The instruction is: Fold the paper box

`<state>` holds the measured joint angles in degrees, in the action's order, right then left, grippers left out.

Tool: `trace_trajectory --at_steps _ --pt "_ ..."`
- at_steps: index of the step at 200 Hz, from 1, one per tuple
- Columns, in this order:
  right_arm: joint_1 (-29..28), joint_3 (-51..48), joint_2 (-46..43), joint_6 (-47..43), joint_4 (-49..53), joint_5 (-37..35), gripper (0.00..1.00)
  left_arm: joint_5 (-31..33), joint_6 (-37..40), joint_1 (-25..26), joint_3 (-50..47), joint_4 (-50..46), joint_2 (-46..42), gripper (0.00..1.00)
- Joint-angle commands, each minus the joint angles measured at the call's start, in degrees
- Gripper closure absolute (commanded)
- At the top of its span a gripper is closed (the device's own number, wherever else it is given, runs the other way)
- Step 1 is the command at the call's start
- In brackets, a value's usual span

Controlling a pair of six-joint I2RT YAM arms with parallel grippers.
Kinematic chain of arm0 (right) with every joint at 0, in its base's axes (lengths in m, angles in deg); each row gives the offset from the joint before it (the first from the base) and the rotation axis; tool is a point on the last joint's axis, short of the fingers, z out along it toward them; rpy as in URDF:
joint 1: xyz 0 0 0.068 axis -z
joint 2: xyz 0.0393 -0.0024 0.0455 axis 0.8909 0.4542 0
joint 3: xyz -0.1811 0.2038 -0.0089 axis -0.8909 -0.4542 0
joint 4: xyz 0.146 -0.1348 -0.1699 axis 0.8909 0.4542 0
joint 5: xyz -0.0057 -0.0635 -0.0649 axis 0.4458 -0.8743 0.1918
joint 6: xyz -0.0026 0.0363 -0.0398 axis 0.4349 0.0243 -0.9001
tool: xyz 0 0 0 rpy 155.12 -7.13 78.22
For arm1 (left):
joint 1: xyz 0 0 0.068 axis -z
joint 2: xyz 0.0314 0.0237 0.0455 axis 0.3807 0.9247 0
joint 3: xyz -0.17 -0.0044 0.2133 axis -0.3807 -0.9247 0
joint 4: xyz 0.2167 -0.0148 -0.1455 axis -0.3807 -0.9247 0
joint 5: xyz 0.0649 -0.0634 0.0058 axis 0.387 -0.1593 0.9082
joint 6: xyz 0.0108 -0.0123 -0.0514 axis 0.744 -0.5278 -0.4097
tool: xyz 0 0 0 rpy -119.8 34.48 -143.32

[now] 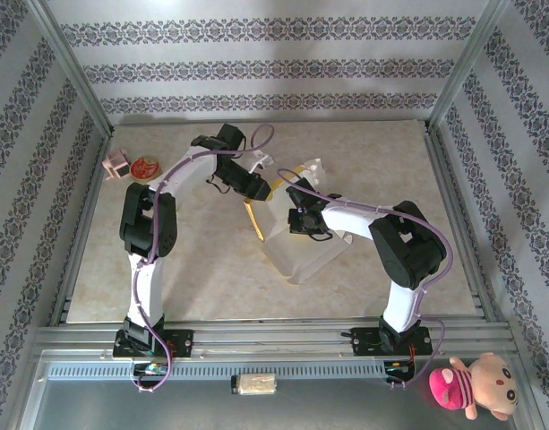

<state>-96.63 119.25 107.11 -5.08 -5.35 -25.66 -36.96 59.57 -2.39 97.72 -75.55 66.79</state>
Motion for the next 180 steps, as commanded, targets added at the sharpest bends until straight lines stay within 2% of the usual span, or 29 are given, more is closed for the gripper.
trace_trajectory --at_steps 1,31,65,86,102,126,148,180 --pt "-0.8 -1.3 0.2 0.1 -0.2 -1.0 0.80 0.3 1.3 2.4 -1.5 0.5 -2.2 0.76" --pt "-0.8 -0.9 -3.8 -0.6 0.9 0.7 0.75 3.6 1.4 2.8 -1.6 1.8 -3.1 0.83" --pt "0.0 0.2 -12.3 -2.6 3.9 1.9 0.67 8.9 3.4 3.4 -0.1 1.2 -3.7 0.84" --pt "4.4 0.5 -17.8 -2.6 5.2 4.0 0.62 12.5 5.1 4.0 1.1 0.5 -3.9 0.84" --pt "9.7 0.7 -20.5 -1.9 4.6 8.9 0.58 15.3 6.8 4.7 2.1 -0.3 -4.0 0.84" --pt "16.0 4.6 -19.9 -2.6 5.7 18.4 0.47 19.7 9.5 6.0 3.4 -1.4 -4.4 0.84" --pt "18.1 10.0 -16.7 -4.1 8.1 24.5 0.39 23.3 11.5 7.1 4.0 -2.0 -4.6 0.84" --pt "18.4 16.7 -11.7 -5.7 10.2 25.1 0.38 24.9 13.0 8.1 4.0 -2.2 -4.8 0.84"
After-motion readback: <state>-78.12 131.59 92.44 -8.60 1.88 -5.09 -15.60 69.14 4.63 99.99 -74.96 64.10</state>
